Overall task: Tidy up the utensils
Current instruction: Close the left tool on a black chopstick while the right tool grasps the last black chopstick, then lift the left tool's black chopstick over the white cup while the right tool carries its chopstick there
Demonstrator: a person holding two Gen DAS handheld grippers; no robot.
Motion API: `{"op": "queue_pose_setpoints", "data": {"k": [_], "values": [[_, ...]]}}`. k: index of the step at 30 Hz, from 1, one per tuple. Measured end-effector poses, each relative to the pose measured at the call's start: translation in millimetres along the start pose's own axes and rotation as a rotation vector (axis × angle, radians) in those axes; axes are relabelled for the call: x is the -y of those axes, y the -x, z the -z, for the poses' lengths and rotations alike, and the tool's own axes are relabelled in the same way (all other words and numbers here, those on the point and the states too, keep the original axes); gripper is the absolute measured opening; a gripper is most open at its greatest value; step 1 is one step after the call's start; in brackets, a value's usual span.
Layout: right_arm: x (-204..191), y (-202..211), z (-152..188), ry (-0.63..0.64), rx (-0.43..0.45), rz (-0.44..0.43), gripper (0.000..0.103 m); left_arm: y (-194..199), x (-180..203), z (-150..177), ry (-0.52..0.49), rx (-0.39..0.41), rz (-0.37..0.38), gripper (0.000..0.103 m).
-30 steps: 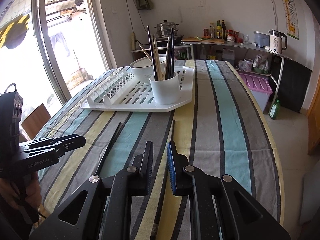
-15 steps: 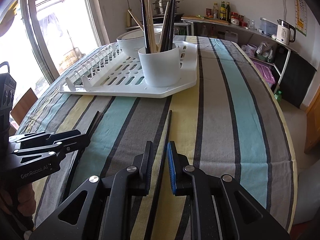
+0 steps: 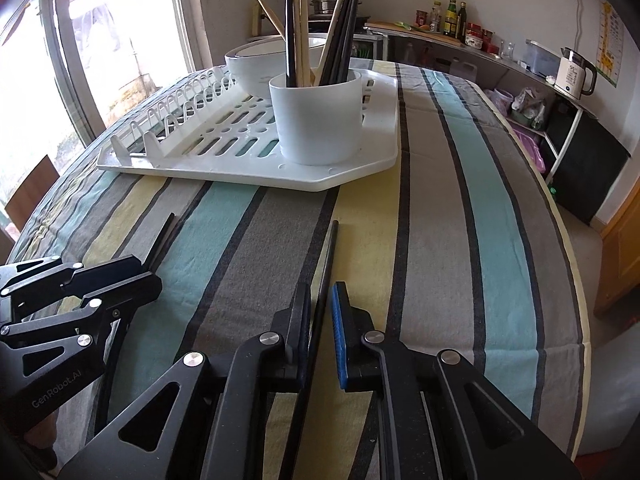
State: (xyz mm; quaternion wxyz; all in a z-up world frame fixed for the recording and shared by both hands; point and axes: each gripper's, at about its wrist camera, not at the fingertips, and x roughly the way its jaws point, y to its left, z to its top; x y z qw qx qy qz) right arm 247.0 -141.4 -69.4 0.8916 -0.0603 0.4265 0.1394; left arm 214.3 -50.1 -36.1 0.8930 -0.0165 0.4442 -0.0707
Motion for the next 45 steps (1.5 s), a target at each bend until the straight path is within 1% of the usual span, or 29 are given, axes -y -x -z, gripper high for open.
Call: {"op": "queue_pose_setpoints", "data": {"k": [2, 4, 5, 6, 8, 12, 17, 25, 30, 38, 45], "values": [[0, 0, -1, 0.000, -0.001, 0.000, 0.006, -1, 2, -1, -0.012, 0.000, -0.010, 0.020], [0, 0, -1, -0.001, 0.000, -0.005, 0.006, -3, 4, -3, -0.026, 0.000, -0.024, 0.015], [1, 0, -2, -0.005, 0.000, -0.010, 0.005, -4, 4, -4, -0.031, -0.001, -0.030, 0.010], [2, 1, -2, -0.012, 0.000, -0.016, 0.005, -4, 4, -6, -0.034, -0.002, -0.031, 0.009], [3, 3, -2, -0.017, 0.005, -0.021, 0.005, -6, 4, -8, -0.038, -0.011, -0.024, 0.008], [6, 15, -7, -0.029, 0.047, -0.040, 0.005, -6, 3, -14, -0.039, -0.021, -0.001, 0.008], [9, 36, -18, -0.049, 0.115, -0.058, 0.005, 14, 5, -26, -0.057, 0.040, 0.020, 0.006], [19, 81, -33, -0.091, 0.243, -0.090, 0.005, 68, 2, -49, -0.064, 0.176, 0.066, 0.005], [22, 106, -37, -0.105, 0.314, -0.094, 0.005, 97, -3, -56, -0.062, 0.249, 0.087, 0.005], [21, 136, -31, -0.107, 0.389, -0.091, 0.005, 125, -6, -55, -0.061, 0.315, 0.115, 0.005], [19, 149, -22, -0.100, 0.414, -0.090, 0.005, 142, -8, -40, -0.068, 0.350, 0.139, 0.005]]}}
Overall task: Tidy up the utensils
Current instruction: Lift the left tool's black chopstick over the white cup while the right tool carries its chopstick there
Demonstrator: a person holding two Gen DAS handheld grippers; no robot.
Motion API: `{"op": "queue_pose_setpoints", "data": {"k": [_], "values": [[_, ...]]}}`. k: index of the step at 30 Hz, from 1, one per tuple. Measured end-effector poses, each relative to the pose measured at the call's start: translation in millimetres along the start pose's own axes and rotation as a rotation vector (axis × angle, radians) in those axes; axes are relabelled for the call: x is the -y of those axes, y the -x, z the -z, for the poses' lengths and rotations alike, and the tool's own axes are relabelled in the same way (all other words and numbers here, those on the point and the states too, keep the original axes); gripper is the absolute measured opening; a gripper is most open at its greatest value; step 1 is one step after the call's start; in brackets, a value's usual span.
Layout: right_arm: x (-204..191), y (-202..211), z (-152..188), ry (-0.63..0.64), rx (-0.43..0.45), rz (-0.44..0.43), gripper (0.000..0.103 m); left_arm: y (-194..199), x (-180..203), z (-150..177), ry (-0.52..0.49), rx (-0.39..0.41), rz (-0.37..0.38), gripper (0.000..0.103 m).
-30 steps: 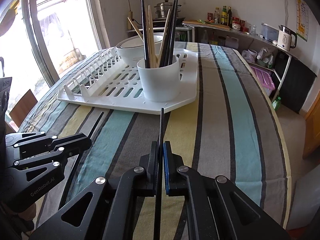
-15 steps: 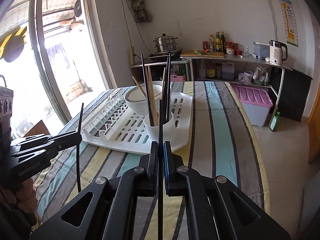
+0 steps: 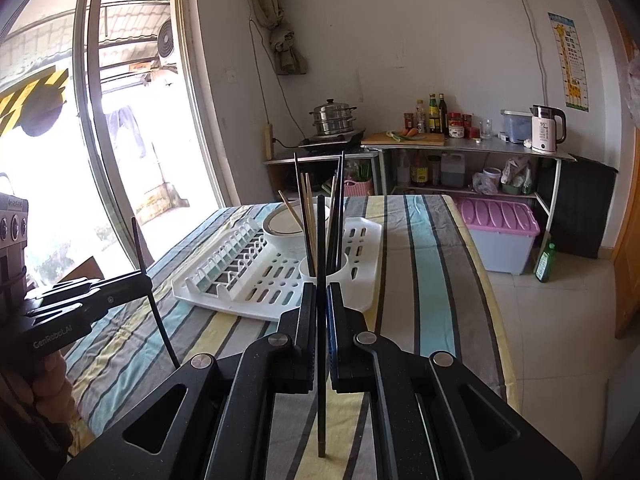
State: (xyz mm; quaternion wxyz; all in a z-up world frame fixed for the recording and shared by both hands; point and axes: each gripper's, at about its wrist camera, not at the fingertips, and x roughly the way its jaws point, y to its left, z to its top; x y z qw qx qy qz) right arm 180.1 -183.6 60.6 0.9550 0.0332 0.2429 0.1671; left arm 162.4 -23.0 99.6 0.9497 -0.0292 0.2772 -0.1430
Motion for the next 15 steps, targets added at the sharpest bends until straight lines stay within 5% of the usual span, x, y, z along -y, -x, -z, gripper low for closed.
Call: {"op": "queue_pose_setpoints", "data": {"k": [15], "values": [[-2, 6, -14, 0.014, 0.034, 0.008, 0.005, 3, 0, -13, -0.010, -0.005, 0.025, 0.005]]}}
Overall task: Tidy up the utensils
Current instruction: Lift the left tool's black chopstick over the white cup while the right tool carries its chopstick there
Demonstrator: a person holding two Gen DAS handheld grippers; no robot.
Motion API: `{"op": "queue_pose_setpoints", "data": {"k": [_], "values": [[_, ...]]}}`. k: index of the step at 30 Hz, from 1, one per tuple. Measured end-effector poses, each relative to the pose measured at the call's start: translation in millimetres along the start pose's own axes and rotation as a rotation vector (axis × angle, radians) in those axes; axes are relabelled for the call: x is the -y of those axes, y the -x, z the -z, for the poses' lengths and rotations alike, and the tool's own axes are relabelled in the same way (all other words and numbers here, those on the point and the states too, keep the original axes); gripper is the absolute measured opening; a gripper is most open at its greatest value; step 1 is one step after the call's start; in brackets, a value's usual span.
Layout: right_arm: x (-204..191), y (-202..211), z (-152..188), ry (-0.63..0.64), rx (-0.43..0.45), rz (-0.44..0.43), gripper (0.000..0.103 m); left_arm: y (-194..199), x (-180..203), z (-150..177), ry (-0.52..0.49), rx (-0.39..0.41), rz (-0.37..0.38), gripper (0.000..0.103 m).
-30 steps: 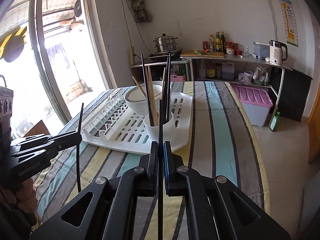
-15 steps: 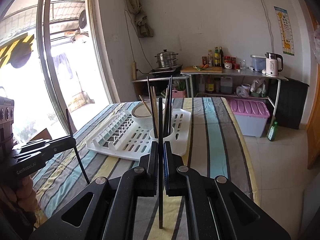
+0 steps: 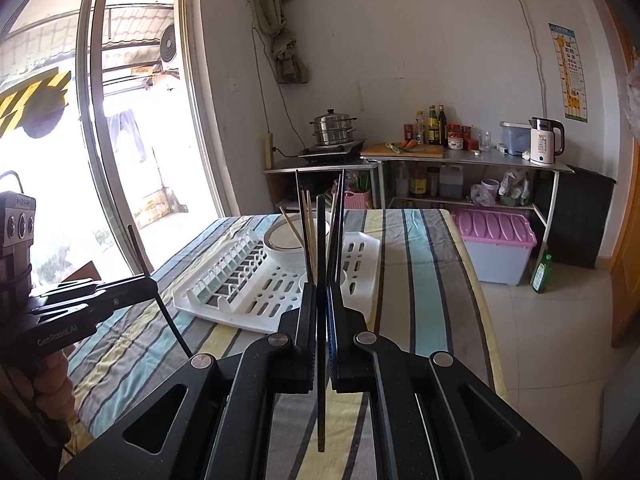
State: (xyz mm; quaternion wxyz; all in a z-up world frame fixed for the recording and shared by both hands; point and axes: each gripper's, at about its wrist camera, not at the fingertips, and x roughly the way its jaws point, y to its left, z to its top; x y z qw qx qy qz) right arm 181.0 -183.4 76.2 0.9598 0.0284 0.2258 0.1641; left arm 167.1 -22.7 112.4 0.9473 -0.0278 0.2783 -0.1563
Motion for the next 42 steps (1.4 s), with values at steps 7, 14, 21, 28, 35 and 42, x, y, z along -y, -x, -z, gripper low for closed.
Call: {"op": "queue_pose_setpoints", "data": {"k": [7, 14, 21, 28, 35, 42], "values": [[2, -10, -24, 0.000, 0.028, -0.003, 0.005, -17, -3, -32, -0.002, -0.005, 0.008, 0.005], [2, -26, -56, 0.008, 0.061, -0.006, 0.005, -32, -5, -77, 0.012, 0.013, 0.022, 0.005], [2, -45, -87, 0.010, 0.094, -0.007, 0.005, -50, -4, -119, 0.008, 0.035, 0.023, 0.005], [6, -72, -110, -0.008, 0.107, -0.010, 0.005, -71, -4, -141, 0.008, 0.048, 0.032, 0.005], [8, -101, -116, -0.014, 0.094, -0.018, 0.005, -97, -8, -144, 0.011, 0.028, 0.031, 0.005], [17, -134, -101, -0.036, 0.029, -0.014, 0.005, -125, -16, -131, 0.029, -0.028, 0.026, 0.005]]}}
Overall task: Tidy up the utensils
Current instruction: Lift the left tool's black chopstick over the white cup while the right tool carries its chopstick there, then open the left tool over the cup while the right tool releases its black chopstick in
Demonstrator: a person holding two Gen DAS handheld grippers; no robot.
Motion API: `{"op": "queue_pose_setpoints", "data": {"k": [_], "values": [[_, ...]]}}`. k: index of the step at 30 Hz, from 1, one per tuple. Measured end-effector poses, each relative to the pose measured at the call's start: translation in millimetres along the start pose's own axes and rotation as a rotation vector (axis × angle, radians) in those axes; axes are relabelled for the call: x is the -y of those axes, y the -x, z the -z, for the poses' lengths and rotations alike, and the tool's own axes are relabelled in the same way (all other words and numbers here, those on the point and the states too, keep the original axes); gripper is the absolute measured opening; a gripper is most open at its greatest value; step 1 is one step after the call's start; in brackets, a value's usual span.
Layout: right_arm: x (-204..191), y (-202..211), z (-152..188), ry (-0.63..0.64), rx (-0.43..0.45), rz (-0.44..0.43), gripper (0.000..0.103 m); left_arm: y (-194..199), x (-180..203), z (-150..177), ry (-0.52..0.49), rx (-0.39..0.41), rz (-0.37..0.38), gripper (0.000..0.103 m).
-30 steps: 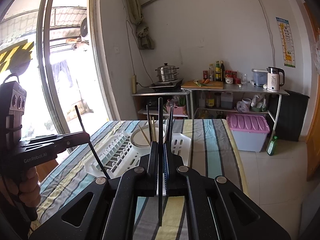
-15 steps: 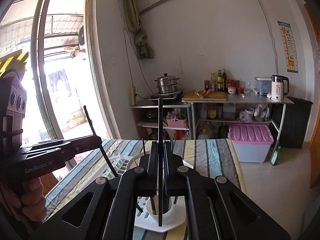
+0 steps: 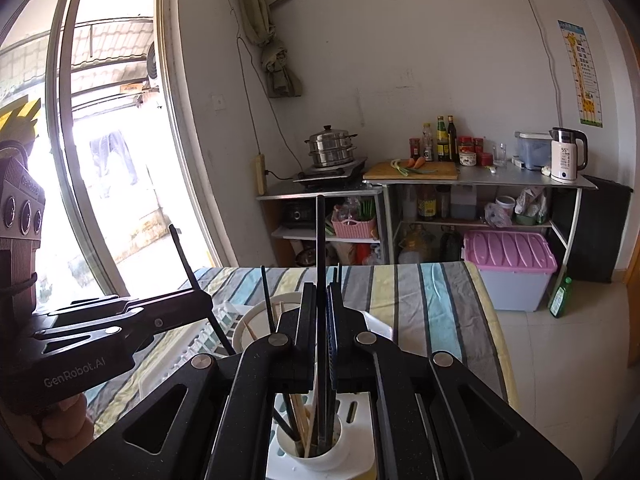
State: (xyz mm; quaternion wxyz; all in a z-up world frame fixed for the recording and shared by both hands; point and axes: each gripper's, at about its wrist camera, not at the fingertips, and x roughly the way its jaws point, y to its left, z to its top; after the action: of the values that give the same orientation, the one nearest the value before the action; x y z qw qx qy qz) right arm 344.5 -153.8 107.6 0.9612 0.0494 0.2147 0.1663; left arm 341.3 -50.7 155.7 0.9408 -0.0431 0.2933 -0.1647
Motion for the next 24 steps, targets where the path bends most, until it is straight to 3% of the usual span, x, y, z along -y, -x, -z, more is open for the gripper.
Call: {"op": "queue_pose_setpoints", "data": {"k": [8, 19, 24], "values": [[12, -25, 18, -0.021, -0.072, 0.014, 0.005, -27, -11, 14, 0.034, -0.063, -0.017, 0.005], [16, -31, 17, -0.032, -0.096, 0.002, 0.005, -36, -18, 14, 0.041, -0.063, -0.045, 0.006], [16, -25, 17, -0.030, -0.091, 0.002, 0.012, -35, -20, 15, 0.038, -0.076, -0.045, 0.007]]}}
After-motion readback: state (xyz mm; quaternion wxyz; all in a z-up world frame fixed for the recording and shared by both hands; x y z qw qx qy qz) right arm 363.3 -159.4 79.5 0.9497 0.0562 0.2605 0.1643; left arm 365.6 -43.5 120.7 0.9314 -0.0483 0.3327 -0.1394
